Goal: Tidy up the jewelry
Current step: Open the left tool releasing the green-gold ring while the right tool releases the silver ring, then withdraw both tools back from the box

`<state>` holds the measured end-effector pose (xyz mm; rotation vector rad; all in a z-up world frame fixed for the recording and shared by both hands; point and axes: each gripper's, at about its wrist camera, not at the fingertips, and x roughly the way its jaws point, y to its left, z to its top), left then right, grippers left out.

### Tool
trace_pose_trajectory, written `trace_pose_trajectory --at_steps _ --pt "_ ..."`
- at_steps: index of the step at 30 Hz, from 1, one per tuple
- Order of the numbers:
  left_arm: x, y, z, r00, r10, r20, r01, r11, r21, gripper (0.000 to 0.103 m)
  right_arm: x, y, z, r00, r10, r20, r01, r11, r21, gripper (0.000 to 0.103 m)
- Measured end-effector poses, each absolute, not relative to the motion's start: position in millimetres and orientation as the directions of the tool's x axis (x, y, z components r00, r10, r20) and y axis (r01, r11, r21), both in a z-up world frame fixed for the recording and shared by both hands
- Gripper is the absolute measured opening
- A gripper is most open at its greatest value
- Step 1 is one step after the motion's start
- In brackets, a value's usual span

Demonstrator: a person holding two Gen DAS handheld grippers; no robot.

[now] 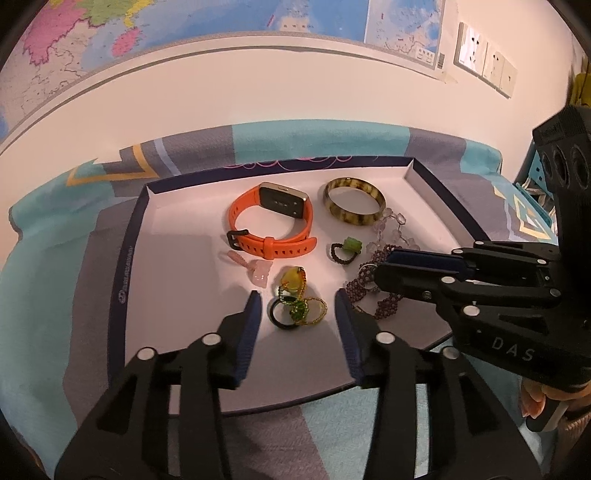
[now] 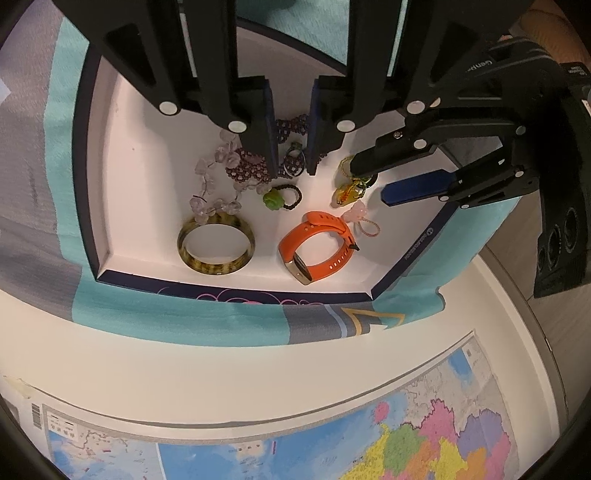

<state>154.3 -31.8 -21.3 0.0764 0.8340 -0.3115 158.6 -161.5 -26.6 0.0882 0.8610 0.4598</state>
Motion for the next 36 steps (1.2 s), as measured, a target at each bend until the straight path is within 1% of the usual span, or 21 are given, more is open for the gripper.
trace_pose_trajectory --at_steps 1,2,3,4,5,6,7,8,9,10,11,14,20,28,36 --pt "154 -31 -20 0.633 -0.241 -0.736 0.298 0.953 -0.056 0.051 157 -162 -25 0.566 0.424 -0.707 -0.353 0.900 0.257 0.023" --pt "152 -29 -18 0.640 -0.240 -0.730 0.294 0.954 -0.055 0.057 155 -164 -23 0.571 0.424 -0.703 -0.352 0.900 0.257 0.026" --pt "150 -27 -16 0.647 -0.237 -0.725 0.289 0.956 -0.054 0.062 152 -165 -21 0.581 0.419 -0.698 -0.349 0.903 0.251 0.031" --pt "147 -25 -13 0.655 -0.234 -0.719 0.283 0.958 -0.053 0.065 151 -166 -19 0.587 0.414 -0.696 -0.346 0.905 0.247 0.038" --pt "144 -23 -12 0.661 -0.233 -0.714 0.280 0.959 -0.055 0.071 148 -169 -17 0.594 0.411 -0.692 -0.342 0.907 0.246 0.041" --pt "140 -19 -9 0.668 -0.234 -0.706 0.274 0.960 -0.058 0.076 144 -172 -15 0.602 0.410 -0.685 -0.337 0.909 0.247 0.050" --pt "137 -16 -7 0.674 -0.230 -0.702 0.268 0.962 -0.058 0.079 139 -175 -13 0.613 0.406 -0.677 -0.333 0.911 0.245 0.059" --pt "134 -13 -6 0.680 -0.226 -0.698 0.262 0.963 -0.056 0.085 136 -176 -12 0.622 0.400 -0.673 -0.331 0.913 0.238 0.063" --pt "129 -10 -5 0.686 -0.221 -0.693 0.256 0.965 -0.054 0.091 130 -178 -9 0.636 0.388 -0.667 -0.327 0.918 0.223 0.071" --pt "125 -7 -4 0.693 -0.215 -0.688 0.248 0.967 -0.052 0.094 124 -180 -7 0.651 0.372 -0.662 -0.319 0.925 0.207 0.082" --pt "119 -4 -3 0.697 -0.208 -0.686 0.240 0.970 -0.050 0.098 118 -182 -6 0.663 0.361 -0.656 -0.314 0.929 0.194 0.086" --pt "105 3 -3 0.706 -0.181 -0.684 0.210 0.977 -0.042 0.098 102 -185 -2 0.687 0.338 -0.644 -0.306 0.938 0.165 0.096" --pt "77 13 -4 0.731 -0.122 -0.671 0.144 0.989 -0.023 0.098 70 -180 -5 0.711 0.280 -0.645 -0.290 0.952 0.093 0.096" --pt "51 15 -4 0.737 -0.073 -0.672 0.084 0.996 -0.015 0.097 41 -170 -11 0.717 0.259 -0.647 -0.288 0.955 0.064 0.096" --pt "37 17 -5 0.728 -0.078 -0.682 0.074 0.997 -0.035 0.098 27 -167 -13 0.713 0.264 -0.650 -0.287 0.955 0.072 0.096"
